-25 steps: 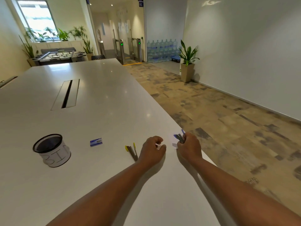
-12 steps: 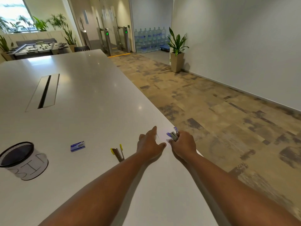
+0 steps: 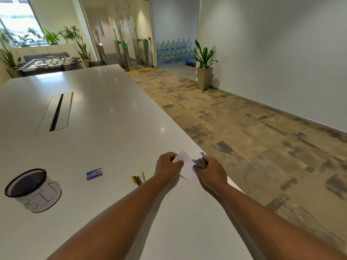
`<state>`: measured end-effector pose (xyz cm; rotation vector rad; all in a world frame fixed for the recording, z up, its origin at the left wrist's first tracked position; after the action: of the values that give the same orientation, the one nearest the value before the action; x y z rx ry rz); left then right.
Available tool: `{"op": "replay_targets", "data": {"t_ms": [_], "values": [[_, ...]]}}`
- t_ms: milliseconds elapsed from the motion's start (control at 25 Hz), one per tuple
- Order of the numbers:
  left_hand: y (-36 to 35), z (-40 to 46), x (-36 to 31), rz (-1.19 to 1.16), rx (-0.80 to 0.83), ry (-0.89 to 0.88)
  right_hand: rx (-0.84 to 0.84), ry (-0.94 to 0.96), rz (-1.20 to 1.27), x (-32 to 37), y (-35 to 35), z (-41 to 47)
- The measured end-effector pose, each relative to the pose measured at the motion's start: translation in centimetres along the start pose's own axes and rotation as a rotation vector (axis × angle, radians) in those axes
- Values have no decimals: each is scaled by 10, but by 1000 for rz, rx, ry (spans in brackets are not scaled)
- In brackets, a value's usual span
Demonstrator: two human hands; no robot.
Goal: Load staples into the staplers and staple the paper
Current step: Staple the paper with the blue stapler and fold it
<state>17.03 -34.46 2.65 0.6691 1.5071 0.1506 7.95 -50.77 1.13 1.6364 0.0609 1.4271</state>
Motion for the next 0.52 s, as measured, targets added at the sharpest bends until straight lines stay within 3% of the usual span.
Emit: {"op": "replay_targets", "data": {"t_ms": [80, 200, 280, 400, 520], "values": [[34, -11, -7, -28, -81, 4, 15, 168, 149, 30, 1, -15], [66, -20, -8, -129, -116, 91, -23, 608, 28, 79, -2, -43], [89, -34, -6, -251, -100, 169, -18, 775, -59, 109, -10, -62], [125, -58, -3, -383, -115, 209, -1, 821, -140, 147, -21, -85], [158, -82, -5, -439, -238, 136, 16, 607, 151, 160, -22, -89]]}}
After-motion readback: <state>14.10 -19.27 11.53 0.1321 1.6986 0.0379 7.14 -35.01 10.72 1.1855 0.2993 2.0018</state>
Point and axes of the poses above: each hand's wrist, its own z-axis towards the middle knuckle, its own y-axis out of the back of the hand, x = y × z, the point moved 6 cm from there along z, towards the middle knuckle, and after that the axes turned 1 degree about -z, right-handed, at the moved point
